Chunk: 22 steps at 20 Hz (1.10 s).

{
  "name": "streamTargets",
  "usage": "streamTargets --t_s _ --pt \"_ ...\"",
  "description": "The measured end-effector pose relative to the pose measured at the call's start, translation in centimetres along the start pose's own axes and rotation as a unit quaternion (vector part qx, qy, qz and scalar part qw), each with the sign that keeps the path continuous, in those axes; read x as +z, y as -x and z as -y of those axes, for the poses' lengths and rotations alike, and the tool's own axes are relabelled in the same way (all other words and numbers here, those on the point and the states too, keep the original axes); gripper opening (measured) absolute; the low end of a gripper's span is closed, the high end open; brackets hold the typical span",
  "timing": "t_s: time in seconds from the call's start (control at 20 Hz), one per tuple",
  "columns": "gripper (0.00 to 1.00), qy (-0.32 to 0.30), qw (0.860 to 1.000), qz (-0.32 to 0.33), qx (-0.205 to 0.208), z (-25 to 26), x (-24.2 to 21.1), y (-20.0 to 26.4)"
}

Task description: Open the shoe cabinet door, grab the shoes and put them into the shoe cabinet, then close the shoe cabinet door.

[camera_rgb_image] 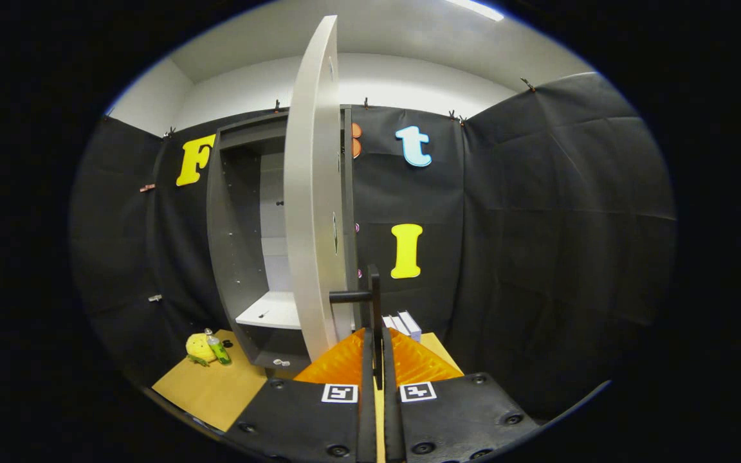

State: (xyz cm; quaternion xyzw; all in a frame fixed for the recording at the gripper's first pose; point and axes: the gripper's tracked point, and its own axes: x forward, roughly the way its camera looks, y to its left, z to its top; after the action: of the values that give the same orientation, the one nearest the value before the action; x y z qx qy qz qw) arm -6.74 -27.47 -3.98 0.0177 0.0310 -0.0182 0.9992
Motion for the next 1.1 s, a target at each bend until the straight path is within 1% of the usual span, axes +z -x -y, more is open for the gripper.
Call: streamTargets --t_s 0.05,0.1,0.2,0.25,0.35,0.45,0.5,0.65,0.7,0.85,1.0,1.1 --pt "0.11 0.006 1.0 0.0 -0.008 0.1 -0.2 0.9" --pt "0.11 0.003 1.0 0.002 -0.006 -0.1 -0.2 1.4" --pt "0.2 -0.019 1.0 0.014 0.008 -1.6 -0.1 3.5" --pt "0.38 -0.029 0.999 0.018 0.01 -1.9 -0.2 4.4" --pt "0.64 -0.039 0.999 0.028 0.014 -3.0 -0.8 5.6" --pt "0.91 -0.043 0.998 0.035 0.029 -4.9 -1.4 7.1" --pt "0.97 -0.044 0.998 0.035 0.042 -6.2 -1.8 7.9" --pt "0.98 -0.056 0.994 -0.001 0.098 -11.2 -4.4 8.8" --pt "0.98 -0.053 0.992 -0.016 0.11 -12.6 -5.6 8.5" --pt "0.98 -0.061 0.987 -0.08 0.122 -15.9 -11.1 7.5" --pt "0.98 -0.081 0.977 -0.156 0.122 -19.1 -17.8 6.4" --pt "0.98 -0.075 0.97 -0.197 0.122 -20.9 -22.5 5.5"
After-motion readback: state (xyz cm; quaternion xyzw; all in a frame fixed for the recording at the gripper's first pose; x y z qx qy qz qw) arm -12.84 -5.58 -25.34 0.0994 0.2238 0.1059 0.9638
